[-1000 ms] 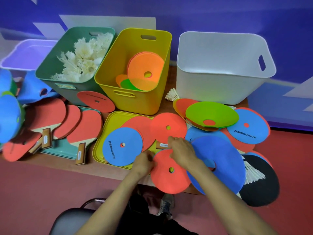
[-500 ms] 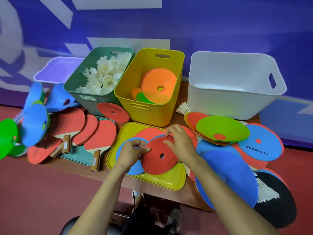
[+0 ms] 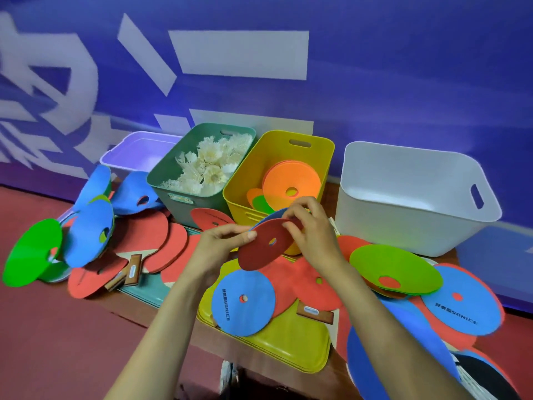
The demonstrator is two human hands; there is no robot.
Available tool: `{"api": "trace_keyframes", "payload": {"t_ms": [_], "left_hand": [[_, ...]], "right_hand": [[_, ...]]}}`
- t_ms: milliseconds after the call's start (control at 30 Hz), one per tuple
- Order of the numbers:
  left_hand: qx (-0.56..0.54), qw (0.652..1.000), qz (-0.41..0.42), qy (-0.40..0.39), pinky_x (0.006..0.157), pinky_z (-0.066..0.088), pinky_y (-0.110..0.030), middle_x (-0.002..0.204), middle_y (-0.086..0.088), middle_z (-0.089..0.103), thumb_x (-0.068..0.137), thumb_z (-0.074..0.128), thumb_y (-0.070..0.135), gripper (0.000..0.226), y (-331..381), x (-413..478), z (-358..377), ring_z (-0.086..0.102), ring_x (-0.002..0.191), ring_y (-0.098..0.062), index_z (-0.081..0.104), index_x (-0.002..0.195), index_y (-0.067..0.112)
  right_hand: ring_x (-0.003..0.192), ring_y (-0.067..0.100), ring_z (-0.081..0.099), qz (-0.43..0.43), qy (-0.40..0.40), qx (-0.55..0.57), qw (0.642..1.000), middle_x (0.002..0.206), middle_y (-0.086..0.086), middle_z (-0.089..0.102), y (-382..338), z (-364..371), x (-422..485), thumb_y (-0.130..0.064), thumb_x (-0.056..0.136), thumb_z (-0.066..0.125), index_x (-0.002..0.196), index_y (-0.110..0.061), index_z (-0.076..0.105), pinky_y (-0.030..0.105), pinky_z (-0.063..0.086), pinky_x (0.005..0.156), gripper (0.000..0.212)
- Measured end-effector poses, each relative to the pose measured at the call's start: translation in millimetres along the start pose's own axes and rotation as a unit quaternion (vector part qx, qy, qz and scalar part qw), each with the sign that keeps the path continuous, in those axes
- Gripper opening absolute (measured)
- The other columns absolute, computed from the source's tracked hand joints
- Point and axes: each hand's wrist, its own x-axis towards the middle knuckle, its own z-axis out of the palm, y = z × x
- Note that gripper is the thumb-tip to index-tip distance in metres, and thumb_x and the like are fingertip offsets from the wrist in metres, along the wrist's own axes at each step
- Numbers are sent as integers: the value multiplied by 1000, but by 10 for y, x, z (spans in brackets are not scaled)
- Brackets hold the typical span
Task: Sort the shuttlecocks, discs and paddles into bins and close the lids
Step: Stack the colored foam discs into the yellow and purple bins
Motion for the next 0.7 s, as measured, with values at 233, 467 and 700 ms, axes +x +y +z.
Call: {"api": "trace_keyframes", "payload": {"t_ms": [233, 467, 700], "left_hand": [[-45, 999, 15, 6, 62, 51, -20, 78, 1, 70, 78, 69, 12, 9, 373, 251, -315, 64, 68, -7, 71, 87, 11], [-2, 996, 92, -11, 70, 53, -20, 89, 0, 72, 79, 65, 18, 15, 742, 757, -1201, 65, 79, -8, 71, 93, 14], [80, 989, 111, -48, 82, 54, -26, 96, 1, 72, 84, 67, 17, 18, 1156, 1765, -2634, 65, 90, -10, 71, 100, 11]], "right_hand": [[94, 19, 58, -35, -18, -1, 999, 98, -3, 62, -291, 56, 539, -15, 86, 59, 90, -16, 60, 41, 48, 78, 4], [90, 20, 59, -28, -13, -13, 999, 95, -5, 65, -721, 620, 1413, -17, 88, 60, 91, -19, 61, 39, 48, 71, 4], [86, 21, 60, 26, -15, -5, 1000, 90, -5, 67, -1166, 1662, 2495, -22, 90, 58, 93, -22, 60, 36, 46, 74, 3]]}}
